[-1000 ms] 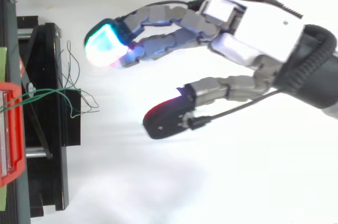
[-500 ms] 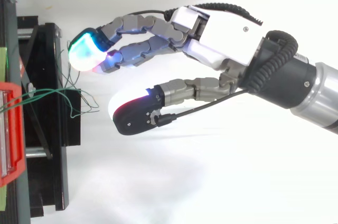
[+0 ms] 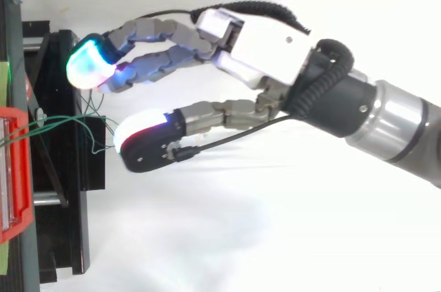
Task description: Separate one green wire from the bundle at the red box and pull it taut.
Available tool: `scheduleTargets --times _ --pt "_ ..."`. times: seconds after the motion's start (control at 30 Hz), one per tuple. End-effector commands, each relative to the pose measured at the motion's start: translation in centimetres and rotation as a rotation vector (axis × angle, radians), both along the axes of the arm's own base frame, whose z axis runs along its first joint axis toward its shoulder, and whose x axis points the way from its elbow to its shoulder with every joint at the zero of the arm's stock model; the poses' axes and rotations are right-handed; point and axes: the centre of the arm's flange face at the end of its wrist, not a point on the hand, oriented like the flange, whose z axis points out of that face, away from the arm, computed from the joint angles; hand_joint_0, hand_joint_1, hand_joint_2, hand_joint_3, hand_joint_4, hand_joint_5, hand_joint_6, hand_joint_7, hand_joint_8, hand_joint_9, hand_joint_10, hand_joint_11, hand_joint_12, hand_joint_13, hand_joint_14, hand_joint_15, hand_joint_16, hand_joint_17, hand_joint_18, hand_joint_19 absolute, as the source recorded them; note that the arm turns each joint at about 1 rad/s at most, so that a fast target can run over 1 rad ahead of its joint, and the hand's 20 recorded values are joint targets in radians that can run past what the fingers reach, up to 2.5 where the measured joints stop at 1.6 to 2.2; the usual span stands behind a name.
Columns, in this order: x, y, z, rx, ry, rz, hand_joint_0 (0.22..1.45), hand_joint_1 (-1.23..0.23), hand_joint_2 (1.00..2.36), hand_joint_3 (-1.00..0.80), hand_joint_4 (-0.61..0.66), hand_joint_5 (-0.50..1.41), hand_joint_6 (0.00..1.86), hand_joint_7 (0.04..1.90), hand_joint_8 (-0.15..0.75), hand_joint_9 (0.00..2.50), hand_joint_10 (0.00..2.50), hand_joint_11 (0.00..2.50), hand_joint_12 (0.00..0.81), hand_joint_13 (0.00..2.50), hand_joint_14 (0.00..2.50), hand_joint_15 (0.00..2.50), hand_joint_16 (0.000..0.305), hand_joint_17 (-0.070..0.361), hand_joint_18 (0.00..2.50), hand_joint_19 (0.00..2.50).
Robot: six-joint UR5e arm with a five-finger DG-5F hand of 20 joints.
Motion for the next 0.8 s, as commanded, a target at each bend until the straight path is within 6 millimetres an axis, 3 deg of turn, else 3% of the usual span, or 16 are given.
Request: scheduleTargets --times 0.0,0.23,0.4,0.77 --pt "2.0 0.6 -0.1 0.001 -0.013 0.031 0.49 -0.69 1.0 -0.5 0.27 -0.18 0.5 0.69 0.268 0.76 0.01 0.18 0.361 0.64 0.01 0.26 0.053 0.119 0.54 0.5" --pt "2.8 2.1 0.0 -0.03 -0.023 0.056 0.49 -0.69 1.0 -0.5 0.27 -0.18 0.5 0.69 0.265 0.76 0.01 0.18 0.36 0.65 0.01 0.27 0.054 0.12 0.54 0.52" --pt "3.3 2.7 -1.6 -0.028 -0.045 0.068 0.49 -0.69 1.0 -0.5 0.28 -0.18 0.5 0.71 0.265 0.77 0.01 0.19 0.362 0.66 0.01 0.28 0.054 0.122 0.56 0.53" --pt "2.8 3.0 -2.1 0.048 -0.013 0.098 0.52 -0.68 1.0 -0.5 0.32 -0.14 0.5 0.81 0.26 0.84 0.01 0.22 0.353 0.72 0.01 0.31 0.053 0.118 0.6 0.56"
